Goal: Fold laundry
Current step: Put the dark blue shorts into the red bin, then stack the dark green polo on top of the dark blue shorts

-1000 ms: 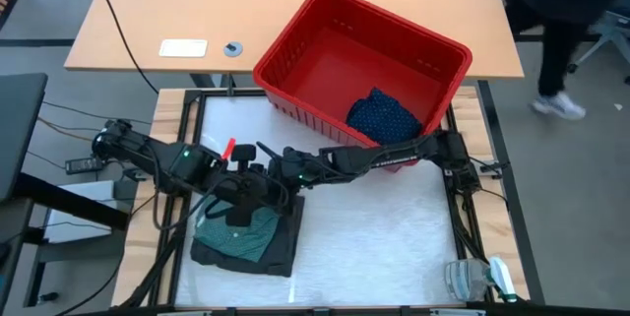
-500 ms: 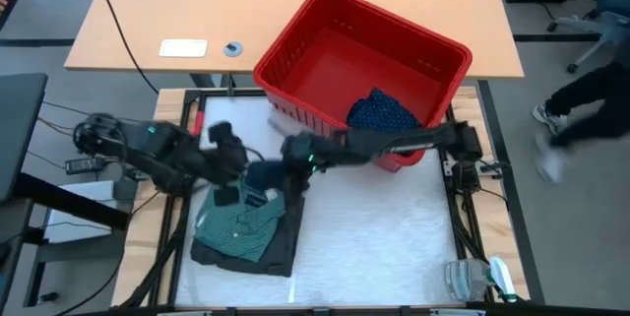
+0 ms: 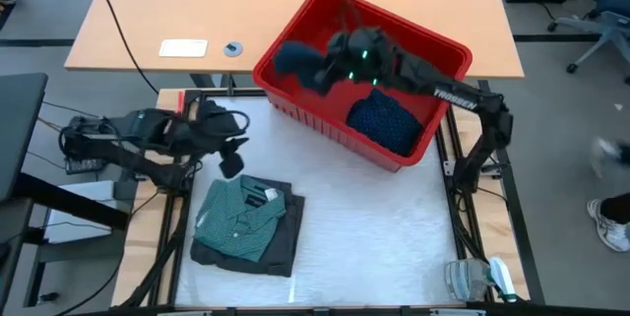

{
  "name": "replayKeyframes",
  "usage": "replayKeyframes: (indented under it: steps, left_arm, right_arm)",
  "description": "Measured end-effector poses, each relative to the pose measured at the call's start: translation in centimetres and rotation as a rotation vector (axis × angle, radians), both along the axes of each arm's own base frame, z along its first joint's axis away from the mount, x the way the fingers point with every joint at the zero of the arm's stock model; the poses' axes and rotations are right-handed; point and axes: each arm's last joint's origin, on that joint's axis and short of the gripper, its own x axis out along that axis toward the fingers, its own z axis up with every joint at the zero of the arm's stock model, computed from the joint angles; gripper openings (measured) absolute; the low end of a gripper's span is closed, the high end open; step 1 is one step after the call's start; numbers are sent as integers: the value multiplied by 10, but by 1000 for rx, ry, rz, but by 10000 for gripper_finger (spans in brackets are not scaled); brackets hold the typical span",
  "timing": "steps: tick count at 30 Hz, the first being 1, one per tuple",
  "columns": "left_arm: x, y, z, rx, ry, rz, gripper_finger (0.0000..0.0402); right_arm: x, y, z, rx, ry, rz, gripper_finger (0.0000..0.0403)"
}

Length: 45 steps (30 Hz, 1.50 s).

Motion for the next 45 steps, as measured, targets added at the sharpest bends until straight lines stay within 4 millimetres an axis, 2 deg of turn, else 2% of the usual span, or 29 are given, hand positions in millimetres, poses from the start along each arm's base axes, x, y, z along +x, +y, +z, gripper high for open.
replayKeyframes:
  steps: [4,9,15,19,21,25,29,32,34,37,40,45]
  left_arm:
    - [13,15,-21,-3,-19,92,85]
    - [23,38,-40,-97,-93,192,84]
    - [25,61,-50,-190,-161,295,84]
    - [22,71,-51,-224,-179,345,84]
    - [22,73,-51,-234,-190,361,84]
    - [21,76,-51,-246,-200,388,84]
    - [20,77,-51,-278,-225,425,85]
    - [21,76,-51,-297,-232,428,85]
    - [21,76,-51,-311,-233,423,85]
    - [20,74,-52,-332,-223,421,85]
    - [18,70,-54,-348,-194,418,85]
    - [11,60,-62,-370,-69,418,85]
  right_arm:
    - [-17,-51,-8,-31,42,-111,21]
    - [-18,-107,-53,130,123,-107,21]
    - [-4,-149,-120,405,154,21,21]
    - [-4,-170,-150,556,122,67,22]
    - [-8,-185,-167,615,126,31,36]
    - [-22,-215,-215,815,128,-36,82]
    - [-34,-231,-237,952,80,42,139]
    - [-42,-237,-241,955,90,-5,182]
    - [-47,-240,-233,887,110,-65,207]
    - [-55,-240,-209,723,149,-179,232]
    - [-61,-236,-183,529,213,-284,241]
    - [-59,-213,-132,274,238,-288,238]
